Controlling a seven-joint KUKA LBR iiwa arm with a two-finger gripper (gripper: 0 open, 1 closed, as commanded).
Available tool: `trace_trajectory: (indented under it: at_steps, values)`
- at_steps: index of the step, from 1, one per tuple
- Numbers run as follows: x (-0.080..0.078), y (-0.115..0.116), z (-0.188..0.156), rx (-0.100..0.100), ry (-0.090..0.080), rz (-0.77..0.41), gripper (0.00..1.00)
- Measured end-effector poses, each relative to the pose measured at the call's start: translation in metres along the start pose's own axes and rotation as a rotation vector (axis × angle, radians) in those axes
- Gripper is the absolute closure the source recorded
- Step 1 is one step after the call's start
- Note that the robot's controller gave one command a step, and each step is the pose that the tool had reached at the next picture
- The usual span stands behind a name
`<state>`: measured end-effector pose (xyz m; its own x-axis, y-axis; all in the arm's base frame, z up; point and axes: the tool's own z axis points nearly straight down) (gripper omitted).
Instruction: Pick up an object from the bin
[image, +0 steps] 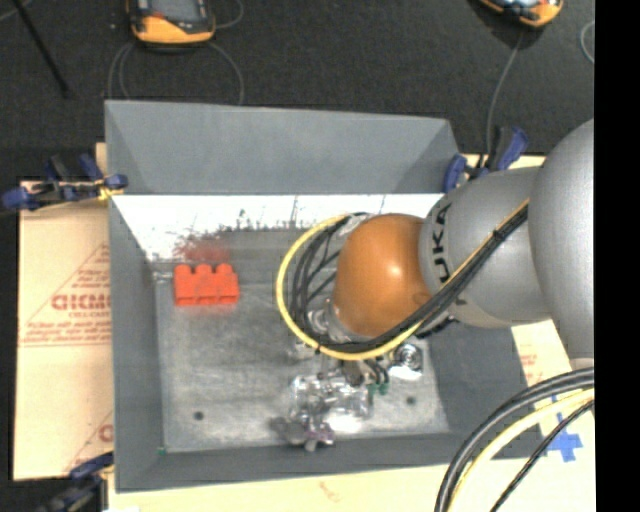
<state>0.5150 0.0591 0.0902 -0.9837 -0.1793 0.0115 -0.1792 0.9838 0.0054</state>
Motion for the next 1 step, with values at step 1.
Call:
trace_trajectory:
  at_steps: [1]
  values:
    - [-0.0231,0.0164,-0.0115,0.006,-0.014,-0.144,1.0]
